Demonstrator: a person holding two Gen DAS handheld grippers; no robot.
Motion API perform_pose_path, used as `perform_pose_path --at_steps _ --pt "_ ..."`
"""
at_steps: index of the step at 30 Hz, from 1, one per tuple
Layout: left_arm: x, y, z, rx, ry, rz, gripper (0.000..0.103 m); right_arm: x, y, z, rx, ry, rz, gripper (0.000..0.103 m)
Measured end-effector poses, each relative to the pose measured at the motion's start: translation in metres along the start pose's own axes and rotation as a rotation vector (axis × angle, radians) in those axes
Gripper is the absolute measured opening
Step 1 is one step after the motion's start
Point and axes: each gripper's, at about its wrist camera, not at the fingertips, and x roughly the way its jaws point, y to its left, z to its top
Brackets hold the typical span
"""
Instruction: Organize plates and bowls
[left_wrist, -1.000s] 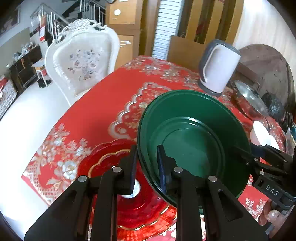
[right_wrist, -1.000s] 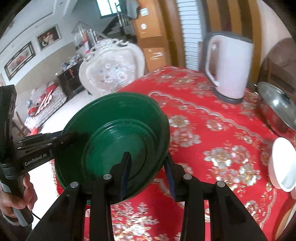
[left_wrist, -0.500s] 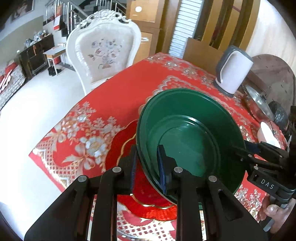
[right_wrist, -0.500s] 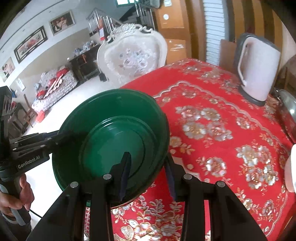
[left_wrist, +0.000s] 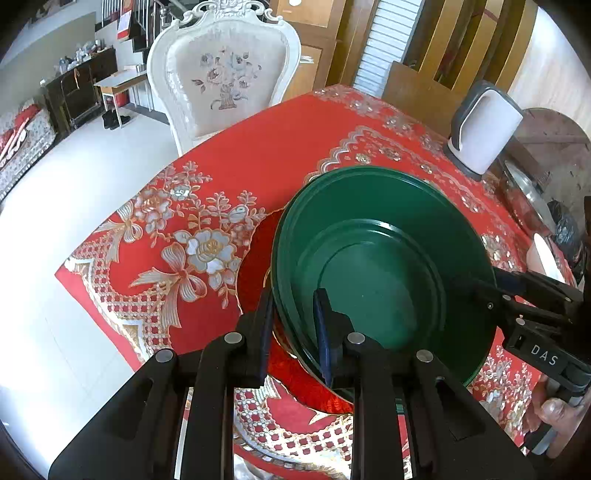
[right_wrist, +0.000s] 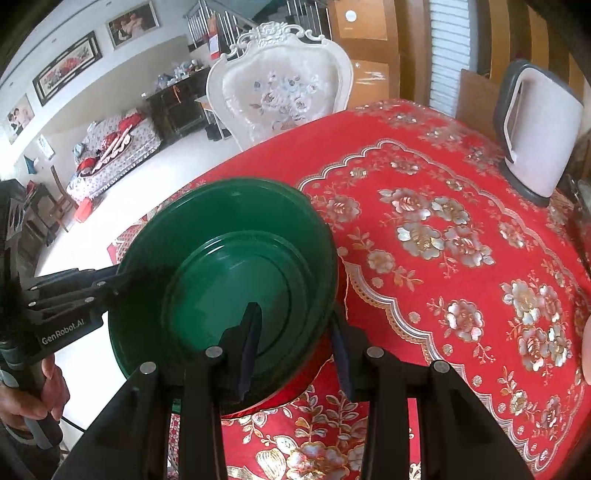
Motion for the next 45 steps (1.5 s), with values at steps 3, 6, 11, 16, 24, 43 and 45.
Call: perform_pose_path --at_steps 3,6,11,16,24,43,45 --pt "0.001 0.001 -0.002 0.000 -0.002 0.003 0.020 0.002 0.002 0.000 0.000 0.005 -0.002 0.038" --pt "0.002 0.002 -0.002 0.000 -0.003 0.007 0.020 0.005 0.001 -0.001 0.002 0.011 -0.004 0.038" --pt "0.005 0.004 -0.004 -0.001 -0.006 0.020 0.020 0.010 0.003 -0.001 0.000 0.024 -0.002 0.038" --pt "0.012 0.005 -0.005 -0.007 0.004 0.028 0.020 0.014 0.003 -0.002 0.001 0.035 0.002 0.038" --pt "0.015 0.005 -0.006 -0.011 0.004 0.020 0.021 0.016 0.000 -0.001 0.014 0.040 0.023 0.042" --pt "-0.021 -0.018 0.004 0.028 -0.148 0.085 0.046 -0.013 -0.007 -0.007 0.032 -0.019 0.022 0.058" --pt "-0.024 -0.028 0.005 0.047 -0.173 0.088 0.051 -0.021 -0.008 -0.009 0.032 -0.042 0.015 0.060"
